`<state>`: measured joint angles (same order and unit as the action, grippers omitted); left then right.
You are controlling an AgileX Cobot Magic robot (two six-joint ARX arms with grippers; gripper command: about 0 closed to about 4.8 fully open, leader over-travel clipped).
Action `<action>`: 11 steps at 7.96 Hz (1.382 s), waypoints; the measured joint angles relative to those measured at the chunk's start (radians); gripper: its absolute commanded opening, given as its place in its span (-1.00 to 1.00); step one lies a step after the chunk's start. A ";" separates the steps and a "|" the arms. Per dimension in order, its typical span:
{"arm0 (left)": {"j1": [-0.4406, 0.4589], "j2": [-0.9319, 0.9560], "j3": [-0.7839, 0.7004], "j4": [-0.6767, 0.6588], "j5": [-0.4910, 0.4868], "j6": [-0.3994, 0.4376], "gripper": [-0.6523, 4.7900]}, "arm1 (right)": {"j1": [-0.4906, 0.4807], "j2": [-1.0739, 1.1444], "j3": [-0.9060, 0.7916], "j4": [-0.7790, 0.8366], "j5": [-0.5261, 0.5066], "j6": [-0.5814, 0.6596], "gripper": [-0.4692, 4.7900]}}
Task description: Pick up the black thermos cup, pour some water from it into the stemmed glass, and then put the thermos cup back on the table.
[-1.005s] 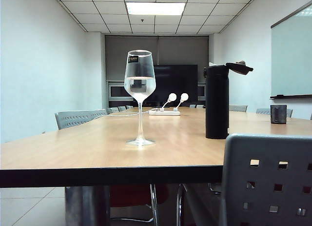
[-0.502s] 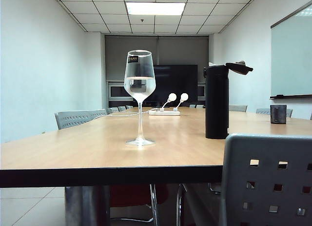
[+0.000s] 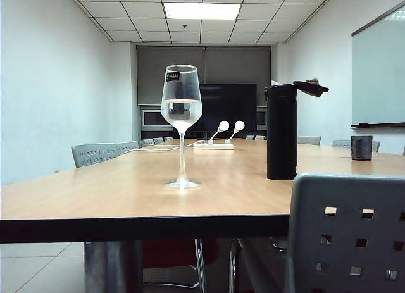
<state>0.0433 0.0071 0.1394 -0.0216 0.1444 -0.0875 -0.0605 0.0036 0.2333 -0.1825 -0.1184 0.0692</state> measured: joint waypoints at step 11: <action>-0.560 1.055 0.484 0.537 -0.078 -0.085 1.00 | 0.167 0.991 0.629 0.343 -0.097 -0.067 0.74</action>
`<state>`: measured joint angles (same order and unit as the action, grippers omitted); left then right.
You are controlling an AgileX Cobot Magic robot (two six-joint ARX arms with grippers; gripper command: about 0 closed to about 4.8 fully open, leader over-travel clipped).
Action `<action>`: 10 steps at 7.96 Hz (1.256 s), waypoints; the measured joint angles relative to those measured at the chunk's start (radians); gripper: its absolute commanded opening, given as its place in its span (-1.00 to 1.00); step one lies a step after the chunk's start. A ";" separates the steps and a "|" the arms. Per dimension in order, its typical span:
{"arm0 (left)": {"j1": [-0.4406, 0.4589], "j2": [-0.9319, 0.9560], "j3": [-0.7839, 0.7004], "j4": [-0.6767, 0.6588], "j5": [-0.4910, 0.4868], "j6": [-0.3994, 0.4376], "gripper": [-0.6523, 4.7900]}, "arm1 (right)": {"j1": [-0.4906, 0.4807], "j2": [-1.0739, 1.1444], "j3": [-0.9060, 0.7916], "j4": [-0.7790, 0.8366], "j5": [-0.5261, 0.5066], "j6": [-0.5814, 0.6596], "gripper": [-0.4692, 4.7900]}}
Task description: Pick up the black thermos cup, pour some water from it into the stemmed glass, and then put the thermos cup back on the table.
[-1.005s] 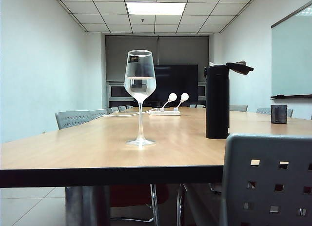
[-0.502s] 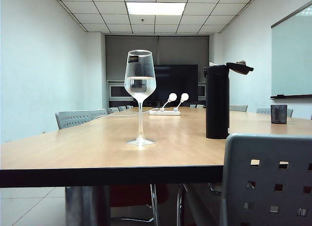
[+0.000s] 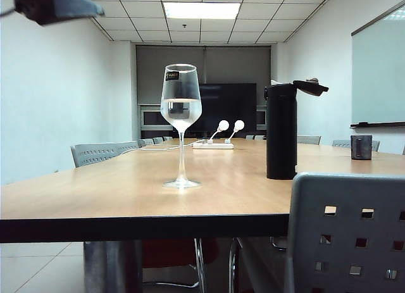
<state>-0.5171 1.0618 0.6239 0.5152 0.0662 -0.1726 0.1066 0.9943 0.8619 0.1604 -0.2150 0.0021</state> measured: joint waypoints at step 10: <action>-0.037 0.325 0.114 -0.023 -0.003 0.146 1.00 | 0.087 1.194 0.408 0.782 0.164 0.014 0.85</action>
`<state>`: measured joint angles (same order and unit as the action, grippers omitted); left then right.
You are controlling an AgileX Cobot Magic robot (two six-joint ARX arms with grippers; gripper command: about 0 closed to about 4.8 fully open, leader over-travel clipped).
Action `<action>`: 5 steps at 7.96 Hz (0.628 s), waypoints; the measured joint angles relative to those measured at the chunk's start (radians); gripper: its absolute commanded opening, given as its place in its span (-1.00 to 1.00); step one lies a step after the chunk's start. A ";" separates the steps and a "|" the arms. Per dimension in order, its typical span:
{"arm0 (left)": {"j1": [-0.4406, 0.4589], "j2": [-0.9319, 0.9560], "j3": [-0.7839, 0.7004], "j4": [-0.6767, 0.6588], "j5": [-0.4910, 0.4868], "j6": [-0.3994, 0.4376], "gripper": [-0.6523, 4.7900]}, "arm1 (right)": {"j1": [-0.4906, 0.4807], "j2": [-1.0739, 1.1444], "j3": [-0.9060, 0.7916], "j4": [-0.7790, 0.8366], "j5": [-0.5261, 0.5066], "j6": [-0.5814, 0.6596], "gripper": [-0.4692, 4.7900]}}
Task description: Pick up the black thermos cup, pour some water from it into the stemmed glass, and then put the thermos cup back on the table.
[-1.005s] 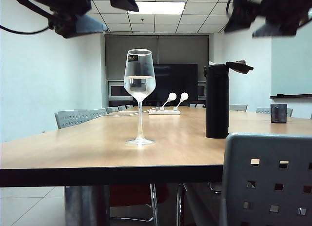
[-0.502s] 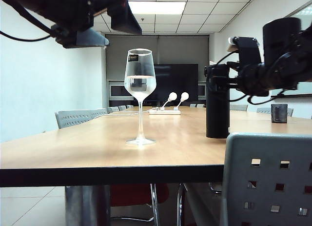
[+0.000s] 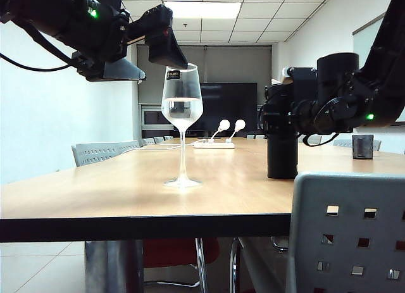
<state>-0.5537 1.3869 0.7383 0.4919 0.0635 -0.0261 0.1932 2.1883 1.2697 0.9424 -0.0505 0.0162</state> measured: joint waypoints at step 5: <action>0.000 0.000 0.000 -0.002 0.000 0.015 1.00 | 0.000 0.021 0.023 -0.010 0.029 -0.006 -0.26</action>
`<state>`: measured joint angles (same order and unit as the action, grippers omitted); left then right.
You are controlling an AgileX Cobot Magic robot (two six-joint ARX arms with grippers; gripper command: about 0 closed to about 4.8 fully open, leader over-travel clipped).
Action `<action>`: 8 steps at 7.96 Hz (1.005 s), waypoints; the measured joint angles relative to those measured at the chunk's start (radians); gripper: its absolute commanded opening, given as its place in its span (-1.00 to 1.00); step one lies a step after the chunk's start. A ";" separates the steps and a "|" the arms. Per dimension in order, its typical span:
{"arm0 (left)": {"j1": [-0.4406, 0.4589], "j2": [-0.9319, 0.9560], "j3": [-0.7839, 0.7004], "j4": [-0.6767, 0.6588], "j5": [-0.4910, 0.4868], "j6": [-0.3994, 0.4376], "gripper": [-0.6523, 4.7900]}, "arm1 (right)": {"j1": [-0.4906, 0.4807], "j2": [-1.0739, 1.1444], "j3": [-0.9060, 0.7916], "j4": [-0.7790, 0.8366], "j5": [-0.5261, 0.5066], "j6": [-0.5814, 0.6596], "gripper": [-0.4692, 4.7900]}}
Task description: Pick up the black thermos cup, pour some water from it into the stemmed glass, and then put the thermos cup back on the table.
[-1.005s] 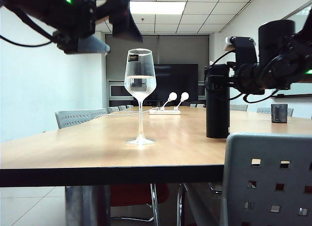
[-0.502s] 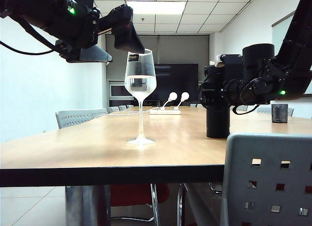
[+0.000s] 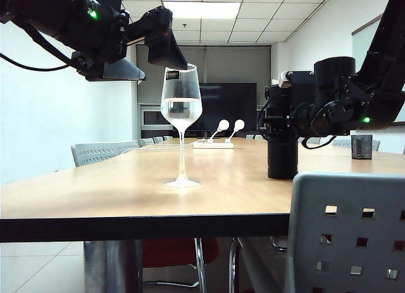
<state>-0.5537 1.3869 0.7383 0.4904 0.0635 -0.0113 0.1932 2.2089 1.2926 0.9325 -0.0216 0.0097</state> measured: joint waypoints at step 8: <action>0.006 -0.091 0.000 -0.073 -0.199 0.037 1.00 | 0.063 -0.453 -0.005 -0.607 -0.187 -0.267 -0.12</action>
<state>-0.5480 1.2957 0.7383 0.4171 -0.1356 0.0257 0.2558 1.7561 1.2877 0.3260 -0.2089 -0.2577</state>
